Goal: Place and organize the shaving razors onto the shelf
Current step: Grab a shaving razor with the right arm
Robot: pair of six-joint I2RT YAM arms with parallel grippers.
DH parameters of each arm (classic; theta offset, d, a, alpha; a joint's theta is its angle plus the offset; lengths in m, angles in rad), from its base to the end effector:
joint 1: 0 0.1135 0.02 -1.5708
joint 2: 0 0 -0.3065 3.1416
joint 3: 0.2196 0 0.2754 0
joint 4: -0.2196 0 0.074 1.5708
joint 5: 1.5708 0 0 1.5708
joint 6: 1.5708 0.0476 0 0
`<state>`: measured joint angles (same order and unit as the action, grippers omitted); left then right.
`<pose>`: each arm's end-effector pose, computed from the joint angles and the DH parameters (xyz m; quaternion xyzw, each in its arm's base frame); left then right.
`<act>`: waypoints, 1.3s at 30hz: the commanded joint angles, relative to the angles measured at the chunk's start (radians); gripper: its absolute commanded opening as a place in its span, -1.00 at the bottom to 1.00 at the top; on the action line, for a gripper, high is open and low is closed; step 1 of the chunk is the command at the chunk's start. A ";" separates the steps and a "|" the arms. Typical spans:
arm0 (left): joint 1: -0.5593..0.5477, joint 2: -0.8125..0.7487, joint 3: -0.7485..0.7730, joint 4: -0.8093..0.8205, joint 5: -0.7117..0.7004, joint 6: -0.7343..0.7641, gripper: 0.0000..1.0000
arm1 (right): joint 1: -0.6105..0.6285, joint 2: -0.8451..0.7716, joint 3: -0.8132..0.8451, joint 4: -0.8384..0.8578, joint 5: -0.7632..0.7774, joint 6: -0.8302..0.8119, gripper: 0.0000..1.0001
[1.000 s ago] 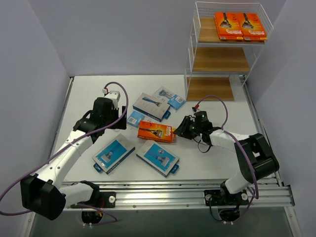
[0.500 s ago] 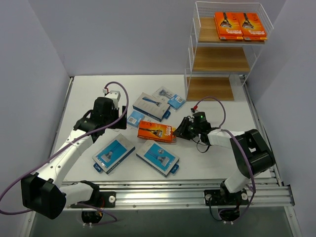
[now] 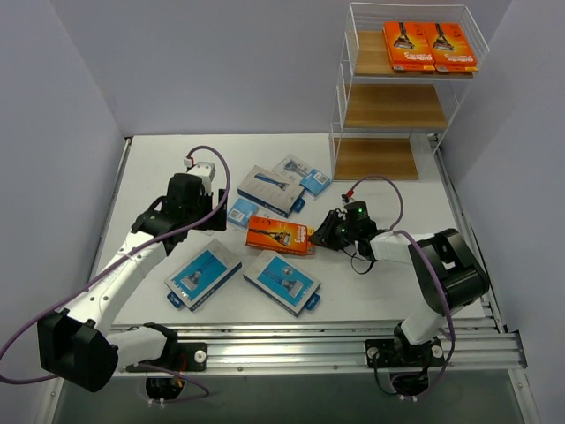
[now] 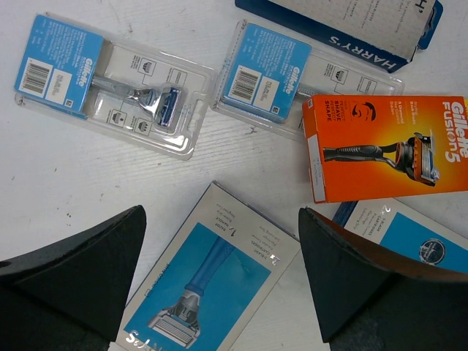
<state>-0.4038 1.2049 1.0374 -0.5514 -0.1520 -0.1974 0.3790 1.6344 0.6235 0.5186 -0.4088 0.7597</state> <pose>0.2571 -0.1020 0.3343 0.0623 0.9064 -0.0559 0.4140 0.3059 0.1422 0.1679 0.0566 0.8448 0.4178 0.3296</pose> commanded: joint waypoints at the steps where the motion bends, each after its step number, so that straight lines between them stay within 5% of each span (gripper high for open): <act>1: 0.006 -0.004 0.052 -0.007 -0.004 0.012 0.88 | -0.006 0.018 0.002 0.031 -0.004 0.007 -0.55; 30: 0.006 -0.004 0.053 -0.007 0.003 0.012 0.88 | -0.003 0.053 -0.004 0.156 -0.048 0.107 -0.66; 39: 0.006 -0.005 0.055 -0.008 0.005 0.012 0.88 | -0.003 0.041 0.005 0.204 -0.076 0.159 -0.91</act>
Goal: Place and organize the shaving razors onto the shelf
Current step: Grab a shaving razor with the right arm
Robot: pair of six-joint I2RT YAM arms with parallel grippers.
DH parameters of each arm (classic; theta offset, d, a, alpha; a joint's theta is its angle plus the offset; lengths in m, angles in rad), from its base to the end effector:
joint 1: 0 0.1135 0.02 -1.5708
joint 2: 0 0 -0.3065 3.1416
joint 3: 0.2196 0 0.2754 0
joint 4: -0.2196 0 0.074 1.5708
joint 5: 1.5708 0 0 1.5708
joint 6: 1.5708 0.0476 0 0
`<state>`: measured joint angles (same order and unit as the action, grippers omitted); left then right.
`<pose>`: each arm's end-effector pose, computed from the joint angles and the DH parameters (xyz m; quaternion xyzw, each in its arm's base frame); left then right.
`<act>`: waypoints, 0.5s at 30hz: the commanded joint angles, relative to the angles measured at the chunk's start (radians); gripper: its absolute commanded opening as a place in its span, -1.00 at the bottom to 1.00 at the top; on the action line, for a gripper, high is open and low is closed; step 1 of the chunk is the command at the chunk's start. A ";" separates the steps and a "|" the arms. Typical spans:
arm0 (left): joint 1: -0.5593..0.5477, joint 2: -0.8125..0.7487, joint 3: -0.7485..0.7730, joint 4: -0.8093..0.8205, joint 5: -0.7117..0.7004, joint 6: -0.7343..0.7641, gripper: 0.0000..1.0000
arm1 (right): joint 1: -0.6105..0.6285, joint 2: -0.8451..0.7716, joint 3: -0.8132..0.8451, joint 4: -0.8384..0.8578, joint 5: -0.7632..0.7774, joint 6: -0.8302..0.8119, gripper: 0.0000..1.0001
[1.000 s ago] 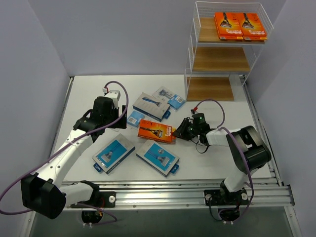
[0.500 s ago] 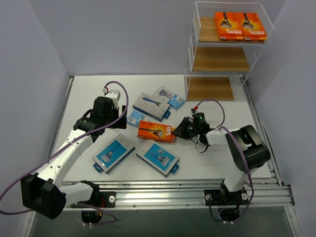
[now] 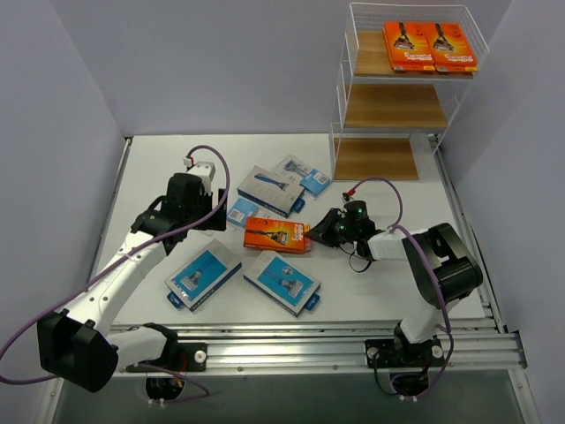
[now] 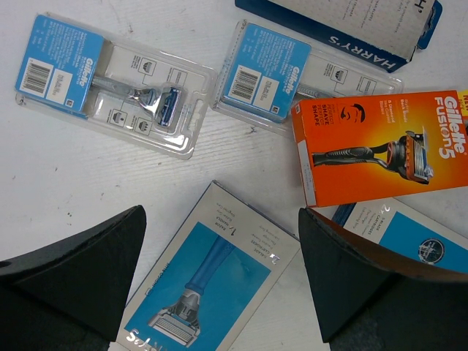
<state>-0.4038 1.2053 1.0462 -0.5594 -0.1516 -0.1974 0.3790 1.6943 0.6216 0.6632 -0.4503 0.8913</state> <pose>0.2571 -0.1020 0.3367 0.0624 0.9063 -0.0562 0.4141 0.3138 0.1473 0.1637 0.0880 0.8194 0.4675 0.3197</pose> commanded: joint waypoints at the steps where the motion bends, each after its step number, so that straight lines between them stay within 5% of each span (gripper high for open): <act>1: 0.006 -0.006 0.044 0.000 0.003 0.012 0.88 | -0.003 -0.022 0.007 0.064 -0.036 0.034 -0.93; 15: 0.005 -0.013 0.043 -0.002 0.007 0.009 0.88 | 0.001 -0.090 0.033 0.043 -0.042 0.055 -1.00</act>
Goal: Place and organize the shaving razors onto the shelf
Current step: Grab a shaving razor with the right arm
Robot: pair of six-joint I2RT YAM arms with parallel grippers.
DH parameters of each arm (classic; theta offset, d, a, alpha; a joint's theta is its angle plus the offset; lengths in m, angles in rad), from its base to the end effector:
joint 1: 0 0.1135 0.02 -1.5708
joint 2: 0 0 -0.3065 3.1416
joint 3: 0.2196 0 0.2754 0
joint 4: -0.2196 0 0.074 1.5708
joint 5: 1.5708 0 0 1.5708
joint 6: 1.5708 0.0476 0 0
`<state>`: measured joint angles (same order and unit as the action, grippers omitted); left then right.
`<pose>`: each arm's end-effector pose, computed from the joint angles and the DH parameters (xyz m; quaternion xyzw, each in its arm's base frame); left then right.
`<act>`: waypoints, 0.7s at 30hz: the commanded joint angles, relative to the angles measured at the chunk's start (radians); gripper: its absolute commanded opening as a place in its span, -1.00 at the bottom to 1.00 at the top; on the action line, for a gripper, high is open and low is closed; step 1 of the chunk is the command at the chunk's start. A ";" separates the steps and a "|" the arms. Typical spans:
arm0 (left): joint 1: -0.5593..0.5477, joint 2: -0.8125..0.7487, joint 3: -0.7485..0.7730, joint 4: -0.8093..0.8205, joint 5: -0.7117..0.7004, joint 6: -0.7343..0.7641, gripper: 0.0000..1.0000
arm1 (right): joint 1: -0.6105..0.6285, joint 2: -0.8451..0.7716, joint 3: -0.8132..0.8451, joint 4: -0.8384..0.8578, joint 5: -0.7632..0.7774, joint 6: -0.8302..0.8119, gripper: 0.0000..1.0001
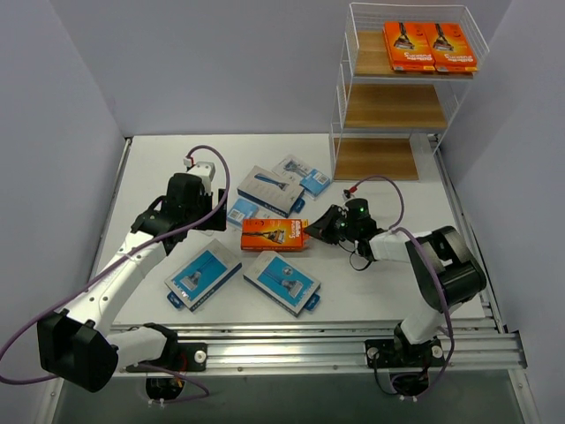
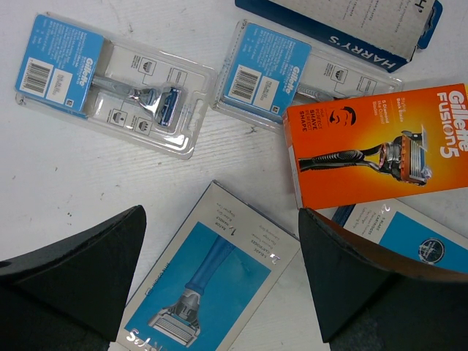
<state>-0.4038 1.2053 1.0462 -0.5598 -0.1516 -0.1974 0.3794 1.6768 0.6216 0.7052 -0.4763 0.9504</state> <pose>0.2570 -0.1020 0.3367 0.0624 0.9064 -0.0561 0.4139 0.3137 0.1486 0.1741 0.0945 0.8021 0.4958 0.3191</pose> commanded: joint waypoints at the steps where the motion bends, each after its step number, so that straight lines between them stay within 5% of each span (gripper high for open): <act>1: 0.006 -0.015 0.041 0.000 0.007 0.009 0.88 | 0.001 -0.080 0.041 -0.033 -0.006 -0.010 -1.00; 11: 0.003 -0.032 0.038 0.004 0.014 0.007 0.88 | 0.009 -0.170 0.234 -0.289 0.007 -0.156 -1.00; 21: 0.005 -0.042 0.037 0.006 0.023 0.006 0.88 | 0.030 -0.082 0.633 -0.576 -0.068 -0.386 -1.00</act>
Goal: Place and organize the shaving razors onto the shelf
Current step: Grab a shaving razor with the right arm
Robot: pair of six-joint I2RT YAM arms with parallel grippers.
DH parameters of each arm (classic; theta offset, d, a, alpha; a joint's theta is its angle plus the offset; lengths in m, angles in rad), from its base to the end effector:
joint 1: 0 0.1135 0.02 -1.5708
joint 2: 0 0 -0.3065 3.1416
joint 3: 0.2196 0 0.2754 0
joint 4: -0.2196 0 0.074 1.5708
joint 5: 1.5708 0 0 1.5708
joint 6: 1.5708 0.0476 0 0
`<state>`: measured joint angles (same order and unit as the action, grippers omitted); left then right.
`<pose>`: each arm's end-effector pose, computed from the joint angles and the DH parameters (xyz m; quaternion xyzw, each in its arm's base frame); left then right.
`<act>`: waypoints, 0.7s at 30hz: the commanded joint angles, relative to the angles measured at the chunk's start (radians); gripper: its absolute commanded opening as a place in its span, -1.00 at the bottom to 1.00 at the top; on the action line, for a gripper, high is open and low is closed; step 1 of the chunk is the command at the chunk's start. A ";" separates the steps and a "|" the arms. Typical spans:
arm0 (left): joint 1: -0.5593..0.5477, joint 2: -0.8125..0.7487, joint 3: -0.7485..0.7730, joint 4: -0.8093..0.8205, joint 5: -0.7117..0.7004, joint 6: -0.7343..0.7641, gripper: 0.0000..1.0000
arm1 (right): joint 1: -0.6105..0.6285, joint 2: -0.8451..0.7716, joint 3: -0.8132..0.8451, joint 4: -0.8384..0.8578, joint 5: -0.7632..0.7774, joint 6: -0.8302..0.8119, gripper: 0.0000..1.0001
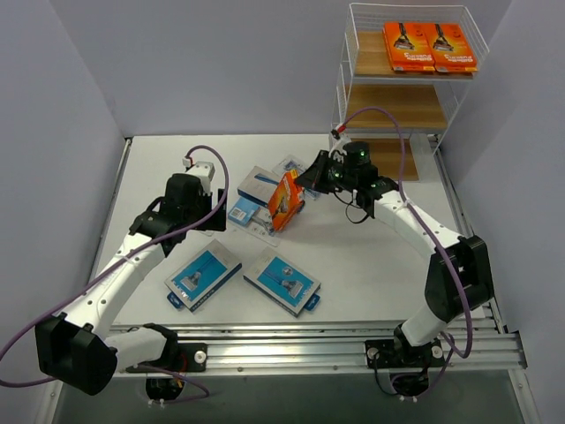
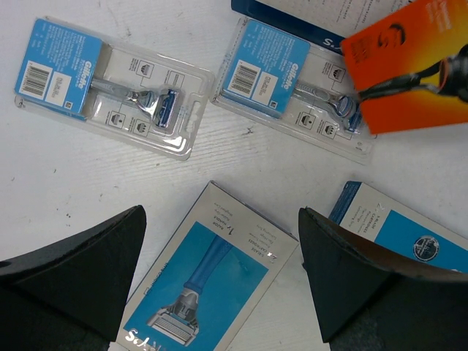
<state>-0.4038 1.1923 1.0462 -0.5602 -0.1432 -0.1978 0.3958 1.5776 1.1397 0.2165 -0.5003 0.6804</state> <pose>0.2542 -0.1012 0.3399 0.0633 0.9040 -0.0618 0.4183 0.3639 0.1768 0.3349 -0.0458 0.7709 0.4762 0.4206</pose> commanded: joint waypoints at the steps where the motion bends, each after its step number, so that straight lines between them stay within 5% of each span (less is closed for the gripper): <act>1: 0.005 -0.031 0.037 0.006 0.014 0.006 0.88 | 0.017 0.025 0.147 -0.141 -0.044 -0.134 -1.00; 12: 0.005 -0.037 0.037 0.009 0.021 0.005 0.88 | 0.021 0.068 0.506 -0.410 -0.081 -0.337 -1.00; 21: 0.005 -0.034 0.037 0.009 0.022 0.005 0.88 | 0.020 0.061 0.732 -0.431 -0.156 -0.390 -1.00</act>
<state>-0.4038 1.1816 1.0462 -0.5606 -0.1322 -0.1978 0.4133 1.6550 1.7912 -0.2386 -0.6083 0.3214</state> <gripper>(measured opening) 0.942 0.012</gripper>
